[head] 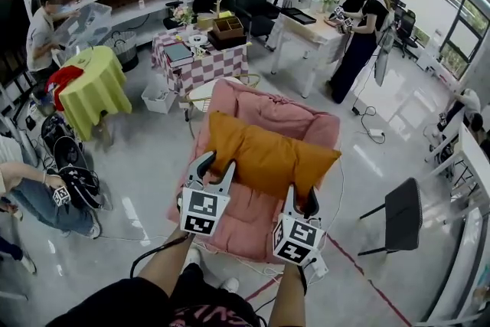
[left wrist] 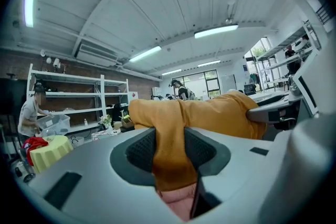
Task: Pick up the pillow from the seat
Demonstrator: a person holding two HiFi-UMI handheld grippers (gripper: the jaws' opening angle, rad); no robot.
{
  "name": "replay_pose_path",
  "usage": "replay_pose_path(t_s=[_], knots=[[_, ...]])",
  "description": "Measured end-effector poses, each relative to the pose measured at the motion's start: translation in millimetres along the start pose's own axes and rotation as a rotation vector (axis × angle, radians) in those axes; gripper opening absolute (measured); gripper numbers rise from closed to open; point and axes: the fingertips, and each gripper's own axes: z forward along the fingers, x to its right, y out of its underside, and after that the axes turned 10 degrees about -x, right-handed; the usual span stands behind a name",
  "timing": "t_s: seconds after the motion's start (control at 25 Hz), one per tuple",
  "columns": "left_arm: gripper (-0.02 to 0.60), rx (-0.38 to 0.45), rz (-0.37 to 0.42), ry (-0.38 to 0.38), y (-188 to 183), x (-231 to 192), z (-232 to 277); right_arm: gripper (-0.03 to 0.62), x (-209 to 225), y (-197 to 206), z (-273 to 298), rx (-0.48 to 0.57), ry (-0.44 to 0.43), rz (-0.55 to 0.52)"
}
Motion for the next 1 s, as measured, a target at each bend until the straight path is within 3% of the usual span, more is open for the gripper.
replay_pose_path(t_s=[0.44,1.0], knots=[[0.170,0.051,-0.011,-0.023,-17.3,-8.1,-22.3,0.190,-7.5,-21.4,-15.9,0.060,-0.013,-0.022],[0.170,0.032,-0.020,-0.029,-9.5,-2.9,-24.6,0.183,-5.7,-13.3,-16.8,0.045,-0.021,-0.028]])
